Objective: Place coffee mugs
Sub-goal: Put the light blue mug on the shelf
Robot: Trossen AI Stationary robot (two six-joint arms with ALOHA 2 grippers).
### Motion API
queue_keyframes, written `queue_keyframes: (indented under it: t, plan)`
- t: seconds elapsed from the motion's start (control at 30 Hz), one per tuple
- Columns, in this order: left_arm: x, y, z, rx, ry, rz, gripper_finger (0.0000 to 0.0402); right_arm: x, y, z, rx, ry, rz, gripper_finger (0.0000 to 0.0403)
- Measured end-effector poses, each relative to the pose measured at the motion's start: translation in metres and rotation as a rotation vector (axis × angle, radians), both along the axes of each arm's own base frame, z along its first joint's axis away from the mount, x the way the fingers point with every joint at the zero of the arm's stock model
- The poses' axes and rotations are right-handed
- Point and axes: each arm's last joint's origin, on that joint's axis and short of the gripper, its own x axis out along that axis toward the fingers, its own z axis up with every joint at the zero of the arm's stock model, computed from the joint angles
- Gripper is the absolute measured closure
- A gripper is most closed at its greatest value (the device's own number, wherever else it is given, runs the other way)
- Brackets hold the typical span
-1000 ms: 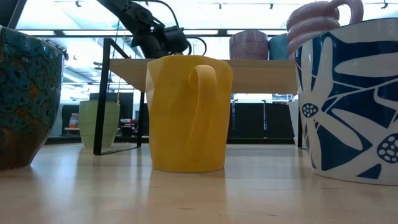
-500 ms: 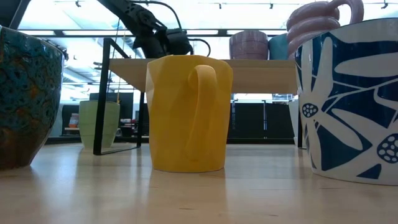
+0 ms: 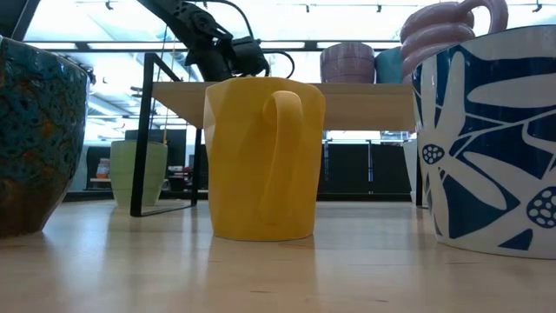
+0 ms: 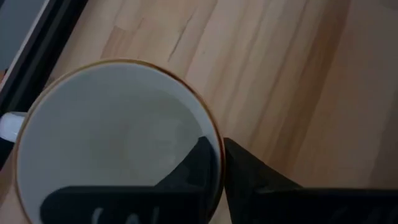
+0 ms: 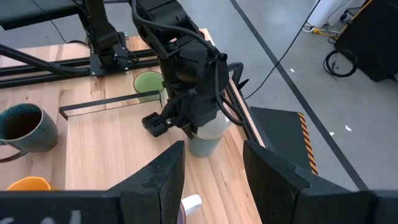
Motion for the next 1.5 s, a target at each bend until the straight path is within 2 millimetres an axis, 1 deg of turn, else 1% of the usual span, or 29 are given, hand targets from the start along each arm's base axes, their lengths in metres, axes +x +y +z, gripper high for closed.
queue_keyframes:
  t: [0.13, 0.23, 0.47, 0.57, 0.7, 0.83, 1.03, 1.17, 1.3, 1.4, 1.5]
  plan:
    - [-0.005, -0.001, 0.008, 0.004, -0.011, -0.001, 0.0372, 0.000, 0.000, 0.000, 0.000, 0.000, 0.000, 0.0234]
    - [-0.007, -0.002, 0.024, 0.027, -0.018, -0.030, 0.0372, 0.000, 0.000, 0.000, 0.000, 0.000, 0.000, 0.0234]
    - [0.000, 0.000, 0.075, 0.126, -0.058, -0.122, 0.0373, 0.000, 0.000, 0.000, 0.000, 0.001, 0.000, 0.0234]
    - [0.001, 0.000, 0.100, 0.164, -0.091, -0.144, 0.0373, 0.000, 0.000, 0.000, 0.000, 0.001, 0.000, 0.0234]
    - [0.000, -0.009, 0.125, 0.184, -0.088, -0.194, 0.0373, 0.000, 0.000, 0.000, -0.001, 0.001, -0.001, 0.0234]
    - [0.002, -0.022, 0.148, 0.207, -0.122, -0.232, 0.0373, 0.000, -0.001, 0.000, -0.015, 0.005, -0.022, 0.0234]
    - [0.012, -0.049, 0.163, 0.177, -0.198, -0.301, 0.0373, 0.000, -0.001, 0.000, -0.020, 0.007, -0.018, 0.0234]
    - [0.016, -0.069, 0.160, 0.115, -0.187, -0.357, 0.0373, 0.000, -0.001, 0.000, -0.029, 0.012, -0.012, 0.0234]
    - [0.022, -0.089, 0.160, 0.105, -0.194, -0.407, 0.0373, 0.000, -0.001, 0.000, -0.033, 0.013, -0.009, 0.0234]
    - [0.024, -0.100, 0.160, 0.098, -0.190, -0.433, 0.0373, 0.000, -0.001, 0.000, -0.035, 0.013, -0.009, 0.0234]
    - [0.028, -0.107, 0.157, 0.098, -0.177, -0.451, 0.0373, 0.000, -0.001, 0.000, -0.035, 0.013, -0.008, 0.0234]
